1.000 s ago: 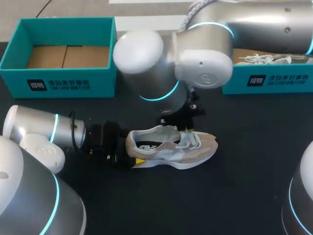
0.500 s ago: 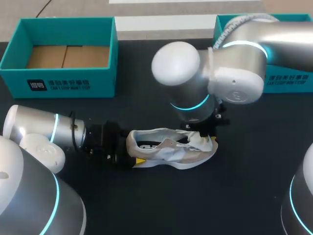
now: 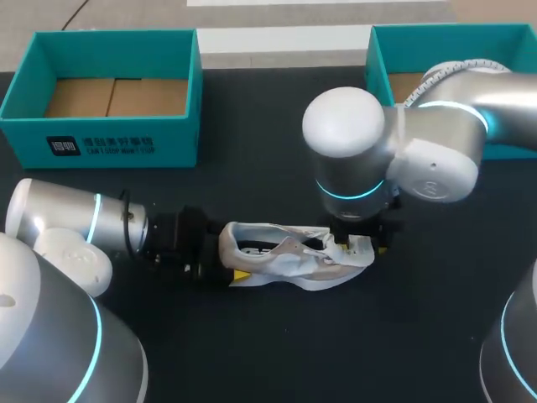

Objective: Take the shoe out of the shoebox, open the shoe tongue, remove and reinsert the insole, then place the shoe into the shoebox

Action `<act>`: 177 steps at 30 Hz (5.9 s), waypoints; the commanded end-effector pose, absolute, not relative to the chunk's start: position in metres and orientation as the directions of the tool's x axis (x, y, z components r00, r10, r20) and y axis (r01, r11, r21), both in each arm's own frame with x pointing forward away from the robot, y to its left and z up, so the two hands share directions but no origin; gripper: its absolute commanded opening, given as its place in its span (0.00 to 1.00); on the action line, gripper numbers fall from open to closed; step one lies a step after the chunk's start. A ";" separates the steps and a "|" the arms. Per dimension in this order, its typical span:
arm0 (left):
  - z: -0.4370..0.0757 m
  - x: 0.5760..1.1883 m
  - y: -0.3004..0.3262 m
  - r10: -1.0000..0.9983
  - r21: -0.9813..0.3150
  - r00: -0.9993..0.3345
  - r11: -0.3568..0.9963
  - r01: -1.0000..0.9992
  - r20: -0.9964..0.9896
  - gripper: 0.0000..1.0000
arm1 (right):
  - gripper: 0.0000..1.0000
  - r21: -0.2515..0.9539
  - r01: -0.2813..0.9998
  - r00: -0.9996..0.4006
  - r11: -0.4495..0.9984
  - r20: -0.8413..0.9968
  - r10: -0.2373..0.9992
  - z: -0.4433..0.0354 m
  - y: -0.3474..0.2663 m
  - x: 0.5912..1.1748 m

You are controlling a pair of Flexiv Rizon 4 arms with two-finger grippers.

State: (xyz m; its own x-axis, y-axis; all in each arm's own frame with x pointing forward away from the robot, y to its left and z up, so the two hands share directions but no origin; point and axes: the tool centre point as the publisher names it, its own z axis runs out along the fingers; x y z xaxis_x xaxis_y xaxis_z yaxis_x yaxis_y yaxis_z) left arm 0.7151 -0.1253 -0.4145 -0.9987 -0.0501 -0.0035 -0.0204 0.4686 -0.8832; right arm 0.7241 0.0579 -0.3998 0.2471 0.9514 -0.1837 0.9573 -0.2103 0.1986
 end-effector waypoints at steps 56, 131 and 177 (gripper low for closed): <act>-0.418 0.714 -0.122 -0.051 -0.882 -0.999 0.470 -0.020 -0.005 0.00 | 1.00 0.287 0.957 0.023 0.042 -0.220 0.975 -0.265 0.119 0.727; -0.418 0.714 -0.122 -0.051 -0.882 -0.999 0.470 -0.020 -0.005 0.00 | 0.00 0.009 0.200 -0.928 0.980 -0.319 0.192 -0.306 0.218 0.709; -0.418 0.714 -0.122 -0.051 -0.882 -0.999 0.470 -0.020 -0.005 0.00 | 0.00 -0.020 -0.026 -0.998 0.999 -0.061 -0.027 -0.370 0.204 0.729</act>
